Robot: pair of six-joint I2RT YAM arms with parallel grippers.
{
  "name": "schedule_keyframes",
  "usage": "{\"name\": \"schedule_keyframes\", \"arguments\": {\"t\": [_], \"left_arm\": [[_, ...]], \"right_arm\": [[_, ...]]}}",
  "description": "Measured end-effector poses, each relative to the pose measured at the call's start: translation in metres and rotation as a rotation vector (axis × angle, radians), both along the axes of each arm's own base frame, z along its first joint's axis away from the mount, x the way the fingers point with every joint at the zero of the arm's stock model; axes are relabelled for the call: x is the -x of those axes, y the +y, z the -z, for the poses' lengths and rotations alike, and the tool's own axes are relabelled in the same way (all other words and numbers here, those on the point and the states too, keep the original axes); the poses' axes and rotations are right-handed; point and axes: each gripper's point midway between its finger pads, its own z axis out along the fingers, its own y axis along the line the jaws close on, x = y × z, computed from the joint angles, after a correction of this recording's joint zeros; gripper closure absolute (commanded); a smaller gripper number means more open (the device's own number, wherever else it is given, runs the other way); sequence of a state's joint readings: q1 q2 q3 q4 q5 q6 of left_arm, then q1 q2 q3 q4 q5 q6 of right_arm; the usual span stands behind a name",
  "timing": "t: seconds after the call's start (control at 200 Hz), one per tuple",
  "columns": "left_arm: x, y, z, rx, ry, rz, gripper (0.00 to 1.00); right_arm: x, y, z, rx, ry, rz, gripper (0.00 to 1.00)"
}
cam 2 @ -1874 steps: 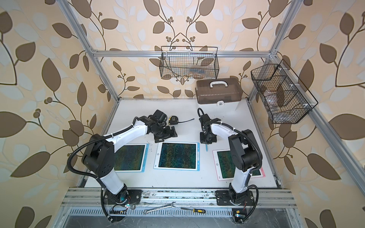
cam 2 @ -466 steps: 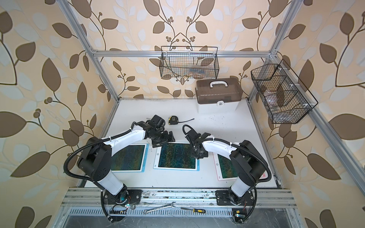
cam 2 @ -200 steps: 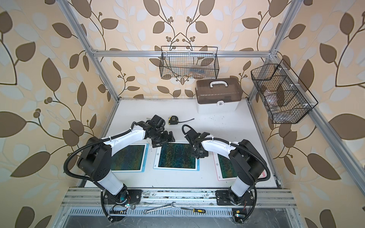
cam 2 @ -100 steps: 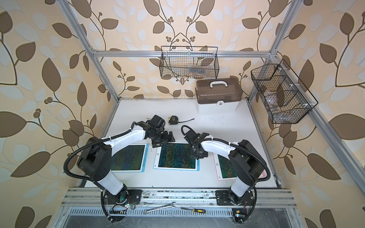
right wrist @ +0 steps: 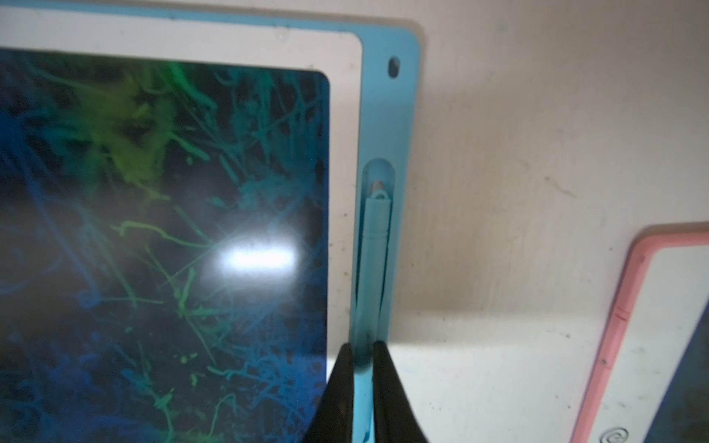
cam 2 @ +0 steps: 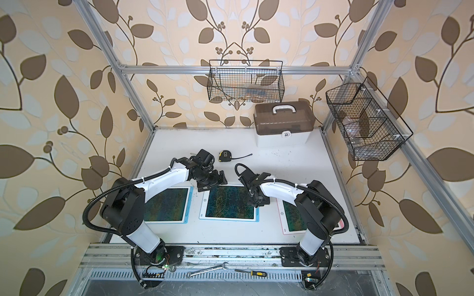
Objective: Place the stylus back onto the writing tablet
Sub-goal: Place the stylus on the writing tablet.
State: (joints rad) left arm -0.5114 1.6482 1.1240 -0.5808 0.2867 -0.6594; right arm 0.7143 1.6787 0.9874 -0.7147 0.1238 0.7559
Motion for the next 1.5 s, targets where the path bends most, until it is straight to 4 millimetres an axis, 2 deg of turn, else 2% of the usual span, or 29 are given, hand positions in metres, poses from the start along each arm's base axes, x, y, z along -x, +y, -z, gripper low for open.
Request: {"name": "schedule_keyframes", "arguments": {"t": [1.235,1.499], "left_arm": [[-0.0009,-0.0005,-0.0028,0.0,-0.002,0.003,0.01],[0.0006,0.0002,-0.0024,-0.004,0.005,0.004,0.01]], "right_arm": [[-0.0063,-0.0019,0.0018,0.011,-0.01,0.011,0.91],[-0.0071,-0.0029,0.002,0.015,-0.012,0.012,0.86]]}}
